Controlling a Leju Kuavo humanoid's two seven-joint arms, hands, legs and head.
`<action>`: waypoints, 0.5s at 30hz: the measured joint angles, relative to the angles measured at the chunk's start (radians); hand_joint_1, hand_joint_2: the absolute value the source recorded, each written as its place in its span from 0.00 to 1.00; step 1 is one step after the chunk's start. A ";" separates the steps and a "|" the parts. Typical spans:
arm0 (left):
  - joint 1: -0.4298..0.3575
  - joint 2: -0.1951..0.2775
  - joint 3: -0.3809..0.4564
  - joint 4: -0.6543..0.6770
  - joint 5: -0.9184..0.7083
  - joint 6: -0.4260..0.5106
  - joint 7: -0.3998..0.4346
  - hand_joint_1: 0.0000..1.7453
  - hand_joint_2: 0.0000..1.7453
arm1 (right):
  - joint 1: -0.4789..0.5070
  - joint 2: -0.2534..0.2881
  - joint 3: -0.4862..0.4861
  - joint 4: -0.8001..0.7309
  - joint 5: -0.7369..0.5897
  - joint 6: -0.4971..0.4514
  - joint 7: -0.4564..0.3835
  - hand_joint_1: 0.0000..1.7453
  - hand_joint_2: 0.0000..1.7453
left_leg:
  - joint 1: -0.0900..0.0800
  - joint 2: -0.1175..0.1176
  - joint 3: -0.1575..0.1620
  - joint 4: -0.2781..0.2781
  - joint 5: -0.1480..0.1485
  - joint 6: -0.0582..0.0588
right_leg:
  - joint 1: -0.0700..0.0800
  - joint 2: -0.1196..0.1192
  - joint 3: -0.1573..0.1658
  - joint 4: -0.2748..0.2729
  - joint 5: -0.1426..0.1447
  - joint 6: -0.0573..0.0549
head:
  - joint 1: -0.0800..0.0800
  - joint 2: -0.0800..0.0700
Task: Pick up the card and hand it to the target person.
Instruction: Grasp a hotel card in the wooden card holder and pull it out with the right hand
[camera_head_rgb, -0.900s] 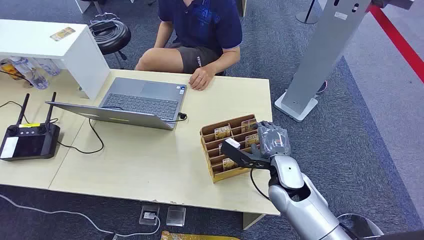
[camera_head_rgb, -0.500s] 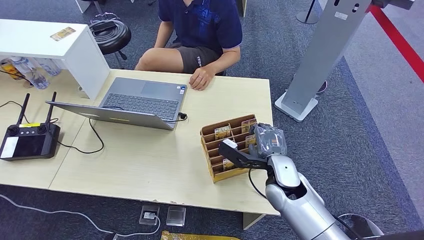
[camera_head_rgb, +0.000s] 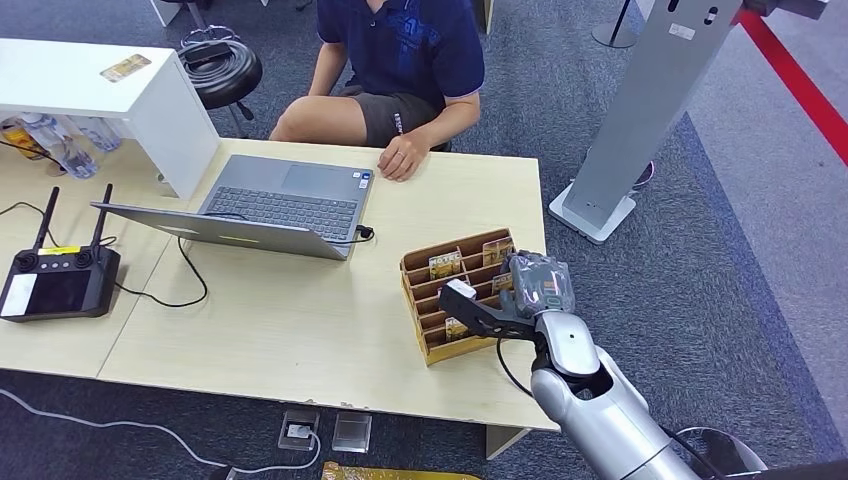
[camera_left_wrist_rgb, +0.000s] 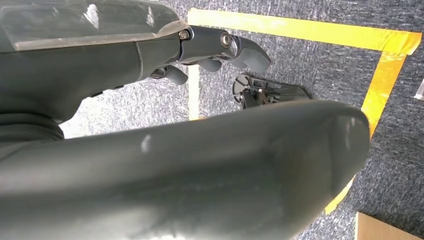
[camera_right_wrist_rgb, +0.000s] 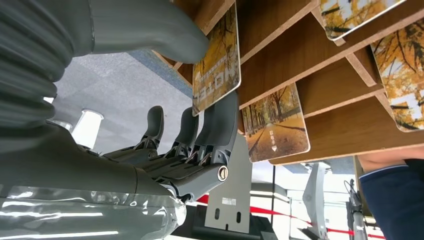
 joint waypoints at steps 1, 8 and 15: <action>0.000 0.000 0.000 0.000 0.000 0.000 0.001 0.00 0.00 | 0.000 0.000 0.000 0.001 0.000 0.000 0.000 0.53 1.00 | 0.000 0.000 0.000 0.000 0.000 0.000 | 0.000 0.000 0.000 0.000 0.000 0.000 | 0.000 0.000; 0.000 0.000 -0.007 0.000 0.000 0.002 0.004 0.00 0.00 | 0.004 0.000 0.000 0.004 0.000 0.000 0.002 0.54 1.00 | 0.000 0.000 0.000 0.000 0.000 0.000 | 0.000 0.000 0.000 0.000 0.000 0.000 | 0.000 0.000; 0.000 -0.001 -0.007 0.000 0.012 0.012 0.008 0.00 0.00 | 0.004 0.008 0.002 0.010 0.009 0.002 -0.004 0.73 1.00 | 0.000 0.000 0.000 0.000 0.000 0.000 | 0.000 0.000 0.000 0.000 0.000 0.000 | 0.000 0.000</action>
